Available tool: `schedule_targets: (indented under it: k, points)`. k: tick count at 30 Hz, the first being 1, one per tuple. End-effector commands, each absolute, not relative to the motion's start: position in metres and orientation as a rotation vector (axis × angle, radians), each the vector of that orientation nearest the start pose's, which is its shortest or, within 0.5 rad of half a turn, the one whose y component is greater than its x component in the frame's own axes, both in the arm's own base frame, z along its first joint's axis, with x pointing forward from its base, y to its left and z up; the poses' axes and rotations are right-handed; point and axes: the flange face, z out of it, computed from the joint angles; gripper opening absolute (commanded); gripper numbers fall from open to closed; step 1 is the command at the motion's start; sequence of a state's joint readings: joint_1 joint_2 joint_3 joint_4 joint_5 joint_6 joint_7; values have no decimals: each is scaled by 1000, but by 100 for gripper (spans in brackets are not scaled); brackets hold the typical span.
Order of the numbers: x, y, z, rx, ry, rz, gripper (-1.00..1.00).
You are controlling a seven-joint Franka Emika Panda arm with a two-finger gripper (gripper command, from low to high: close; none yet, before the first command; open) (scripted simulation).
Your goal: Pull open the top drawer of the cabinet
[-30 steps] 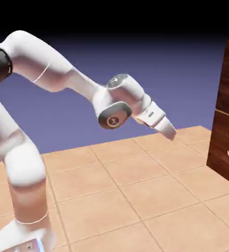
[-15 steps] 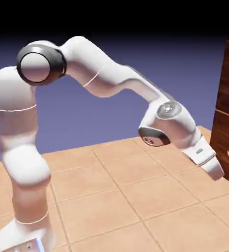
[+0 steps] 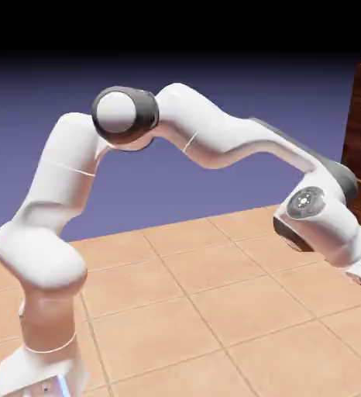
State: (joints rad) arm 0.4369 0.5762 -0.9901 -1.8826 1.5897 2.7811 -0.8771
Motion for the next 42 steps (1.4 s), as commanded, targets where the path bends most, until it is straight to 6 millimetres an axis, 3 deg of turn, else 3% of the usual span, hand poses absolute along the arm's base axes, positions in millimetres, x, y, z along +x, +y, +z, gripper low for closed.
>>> schedule_targets:
  k: [1,8,14,20,26,35,42]
  points:
    - [564,-320,377,-2665,1065,-1335,0]
    - [606,-314,420,-2782,732,-1685,0]
    - [655,-270,463,-2829,281,-2004,0]
    - [709,-183,498,-2760,-317,-2294,0]
    - [757,-56,507,-2517,-1010,-2498,0]
    - [788,-50,517,-2499,-1035,-2518,0]
    - [809,-50,507,-2503,-1038,-2504,0]
